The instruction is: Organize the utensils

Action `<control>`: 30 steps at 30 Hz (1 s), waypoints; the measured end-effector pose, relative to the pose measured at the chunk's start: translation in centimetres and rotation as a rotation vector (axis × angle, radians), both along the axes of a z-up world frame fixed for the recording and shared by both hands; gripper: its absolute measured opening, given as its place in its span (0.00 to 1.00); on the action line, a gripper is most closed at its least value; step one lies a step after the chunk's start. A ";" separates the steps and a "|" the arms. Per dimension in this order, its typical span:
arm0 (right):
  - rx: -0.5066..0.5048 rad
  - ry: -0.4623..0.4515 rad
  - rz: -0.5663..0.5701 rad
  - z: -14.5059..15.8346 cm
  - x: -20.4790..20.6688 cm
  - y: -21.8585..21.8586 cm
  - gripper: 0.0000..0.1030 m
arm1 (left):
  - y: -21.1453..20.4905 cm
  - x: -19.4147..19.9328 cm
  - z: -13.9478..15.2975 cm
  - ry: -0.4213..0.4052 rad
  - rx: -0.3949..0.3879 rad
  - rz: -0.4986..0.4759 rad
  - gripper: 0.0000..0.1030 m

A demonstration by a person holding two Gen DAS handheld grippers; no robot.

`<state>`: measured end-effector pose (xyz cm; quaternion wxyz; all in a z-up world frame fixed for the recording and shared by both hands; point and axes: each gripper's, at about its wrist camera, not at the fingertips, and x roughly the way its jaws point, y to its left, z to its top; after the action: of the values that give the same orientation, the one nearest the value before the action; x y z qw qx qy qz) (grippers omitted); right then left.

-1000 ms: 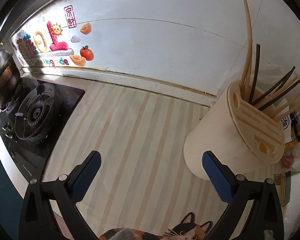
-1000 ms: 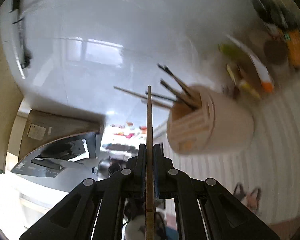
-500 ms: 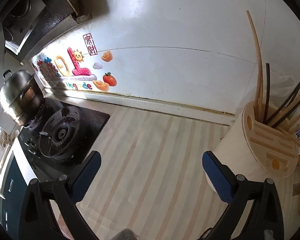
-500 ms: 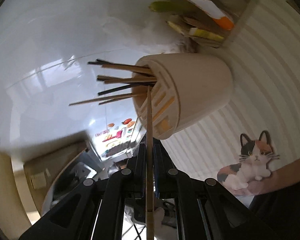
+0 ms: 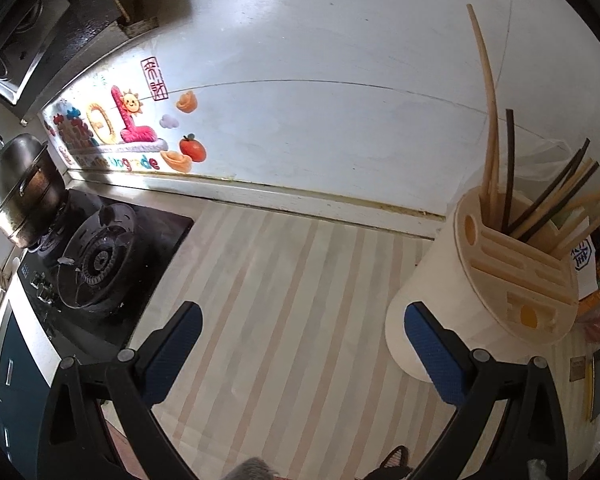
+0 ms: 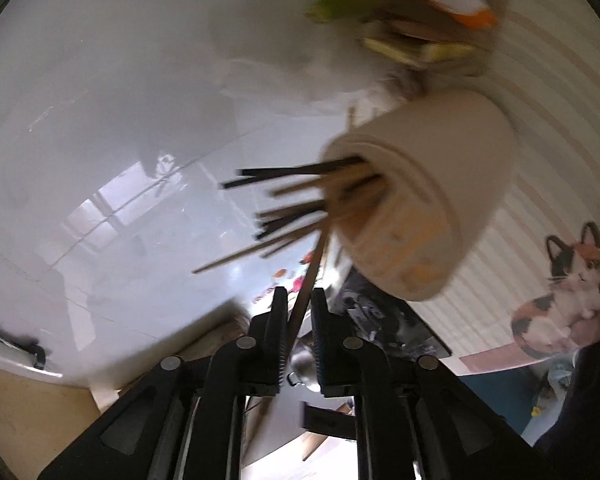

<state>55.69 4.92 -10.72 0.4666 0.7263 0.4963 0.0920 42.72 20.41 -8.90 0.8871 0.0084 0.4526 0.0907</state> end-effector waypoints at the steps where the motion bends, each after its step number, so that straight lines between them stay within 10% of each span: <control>1: 0.000 -0.003 -0.007 0.4 0.5 -0.1 0.16 | -0.2 -0.1 0.1 0.001 0.001 -0.003 1.00; 6: -0.015 -0.044 0.008 1.9 2.1 -0.8 0.19 | -0.2 -0.1 0.3 -0.002 0.012 -0.007 1.00; 10: -0.065 -0.062 0.021 2.3 2.3 -1.8 0.49 | 0.1 0.1 0.5 -0.003 0.009 0.001 1.00; 18: -0.214 -0.174 0.067 4.0 1.6 -3.6 0.50 | -0.2 -0.6 2.1 -0.042 0.006 -0.002 1.00; 21: -0.527 -0.302 0.157 7.4 0.2 -3.6 0.63 | -0.3 -1.6 3.3 -0.083 -0.023 -0.008 1.00; 24: -0.994 -0.419 0.266 10.3 -2.6 -1.2 0.98 | -1.0 -2.9 4.8 -0.126 -0.026 -0.032 1.00; 30: -1.497 -0.561 0.356 10.3 -8.6 4.0 1.00 | -2.9 -5.8 7.7 -0.148 0.008 -0.069 1.00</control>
<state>47.07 8.89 -0.40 0.9132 0.0827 0.3989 -0.0128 36.88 17.50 -1.23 0.9207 0.0209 0.3847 0.0625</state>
